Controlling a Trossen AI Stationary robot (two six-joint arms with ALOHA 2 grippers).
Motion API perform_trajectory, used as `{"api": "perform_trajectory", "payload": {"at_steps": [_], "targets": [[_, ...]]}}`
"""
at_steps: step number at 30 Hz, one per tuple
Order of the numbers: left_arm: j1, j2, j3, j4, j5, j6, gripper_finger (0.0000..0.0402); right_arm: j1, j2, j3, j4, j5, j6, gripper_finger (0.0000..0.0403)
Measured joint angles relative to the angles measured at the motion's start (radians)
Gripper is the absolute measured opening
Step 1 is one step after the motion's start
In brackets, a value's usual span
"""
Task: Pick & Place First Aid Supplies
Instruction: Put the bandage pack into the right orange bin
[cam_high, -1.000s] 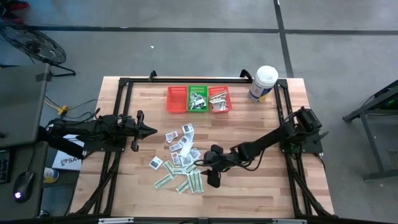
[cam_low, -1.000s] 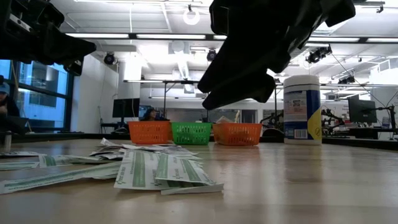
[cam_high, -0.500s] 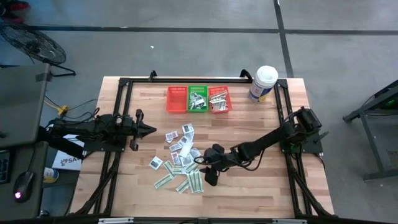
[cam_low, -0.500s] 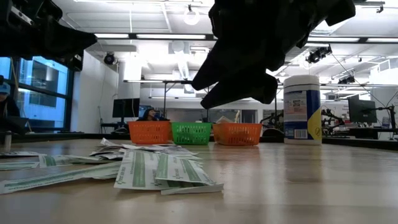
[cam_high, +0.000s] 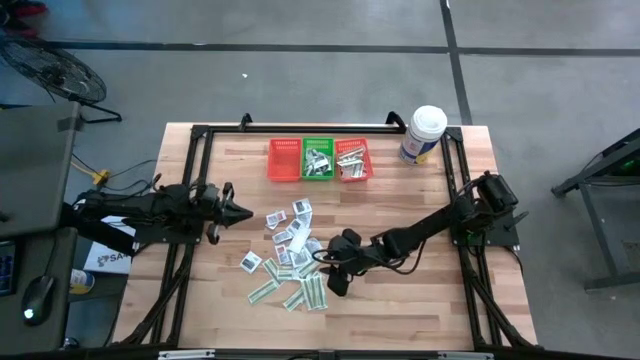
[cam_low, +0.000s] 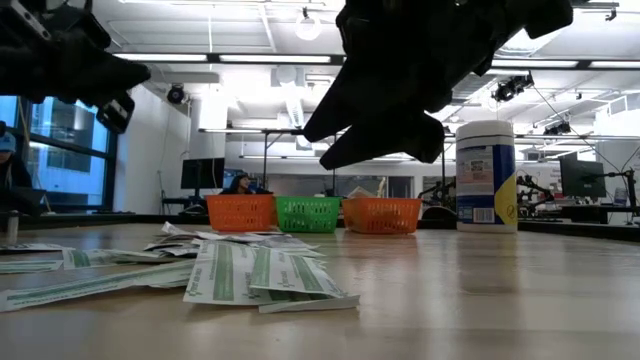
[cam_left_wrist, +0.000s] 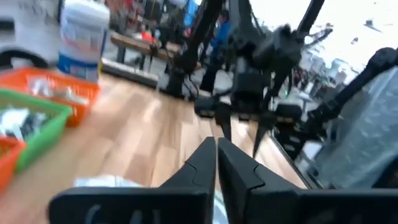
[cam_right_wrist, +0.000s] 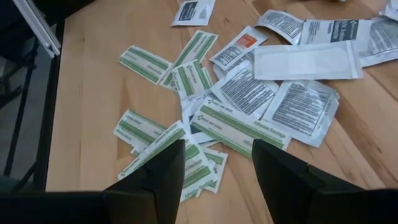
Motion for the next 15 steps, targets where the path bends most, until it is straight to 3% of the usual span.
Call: {"api": "perform_trajectory", "payload": {"at_steps": [5,10,15], "targets": [[0.000,0.053,0.001,-0.017,0.050,-0.014,0.0095,-0.006,-0.022,0.000,-0.043,0.040,0.004,0.0181],[0.000,0.130,0.003,-0.015,0.106,-0.017,0.0202,-0.031,-0.114,-0.002,-0.251,0.058,0.078,0.0181],[0.000,0.240,0.003,0.001,0.108,-0.213,0.0255,-0.052,-0.241,-0.002,-0.404,0.132,0.075,0.0181]]}}
